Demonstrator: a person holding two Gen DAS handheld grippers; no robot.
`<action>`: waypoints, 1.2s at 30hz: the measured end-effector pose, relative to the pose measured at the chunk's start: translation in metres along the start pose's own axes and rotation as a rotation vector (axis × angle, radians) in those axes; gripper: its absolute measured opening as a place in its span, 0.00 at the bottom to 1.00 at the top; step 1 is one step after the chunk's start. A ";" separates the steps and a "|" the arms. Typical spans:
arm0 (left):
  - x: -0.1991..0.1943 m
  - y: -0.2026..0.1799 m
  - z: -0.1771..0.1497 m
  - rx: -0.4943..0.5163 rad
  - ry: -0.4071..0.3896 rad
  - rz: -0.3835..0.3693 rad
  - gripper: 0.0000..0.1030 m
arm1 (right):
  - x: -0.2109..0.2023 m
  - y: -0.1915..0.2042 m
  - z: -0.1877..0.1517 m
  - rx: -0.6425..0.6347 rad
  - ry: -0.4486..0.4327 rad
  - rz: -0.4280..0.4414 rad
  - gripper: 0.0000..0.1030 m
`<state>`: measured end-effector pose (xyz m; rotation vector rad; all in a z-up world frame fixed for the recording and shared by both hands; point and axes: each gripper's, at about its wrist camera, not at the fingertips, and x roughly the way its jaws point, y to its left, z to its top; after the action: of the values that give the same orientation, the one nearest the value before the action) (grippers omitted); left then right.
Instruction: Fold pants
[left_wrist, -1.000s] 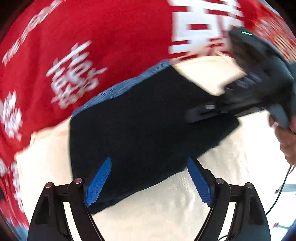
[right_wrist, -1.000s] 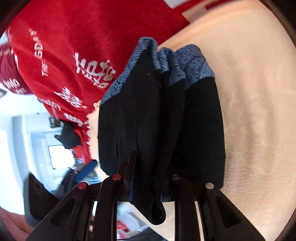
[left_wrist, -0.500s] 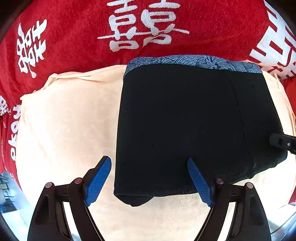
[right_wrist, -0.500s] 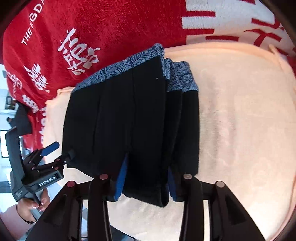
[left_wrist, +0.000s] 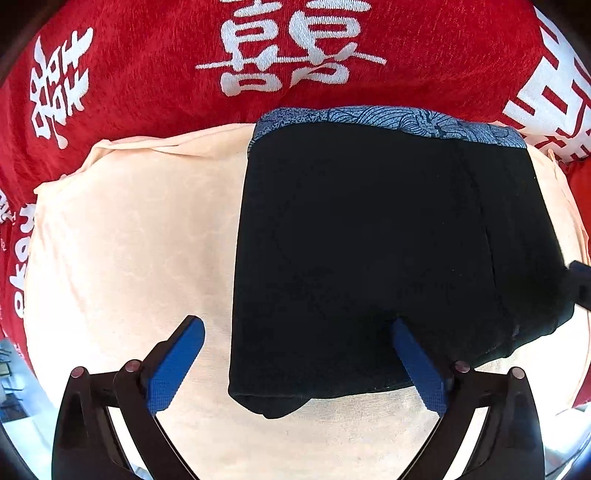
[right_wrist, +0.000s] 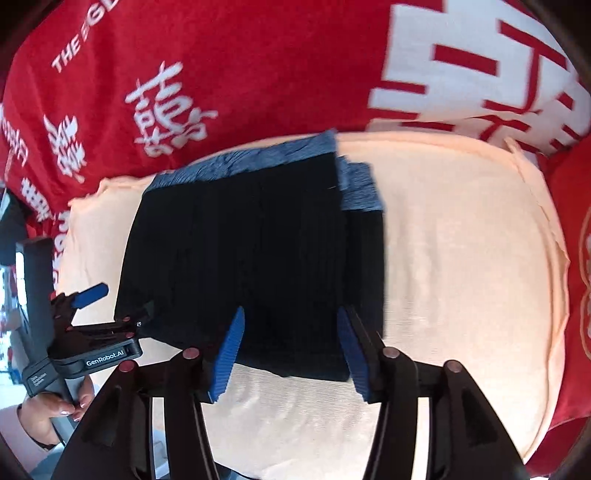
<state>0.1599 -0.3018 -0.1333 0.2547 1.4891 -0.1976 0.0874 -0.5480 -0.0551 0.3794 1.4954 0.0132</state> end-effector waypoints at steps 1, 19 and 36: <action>0.001 0.001 0.000 0.001 0.001 -0.001 0.98 | 0.005 0.002 0.000 -0.004 0.009 -0.004 0.55; 0.012 0.004 0.004 0.028 0.008 -0.045 0.98 | 0.034 0.016 -0.005 -0.098 0.048 -0.081 0.68; 0.021 0.014 0.010 0.030 0.023 -0.143 0.98 | 0.032 0.014 -0.009 -0.102 0.028 -0.040 0.73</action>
<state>0.1754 -0.2910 -0.1526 0.1746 1.5288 -0.3329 0.0846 -0.5255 -0.0825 0.2678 1.5228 0.0628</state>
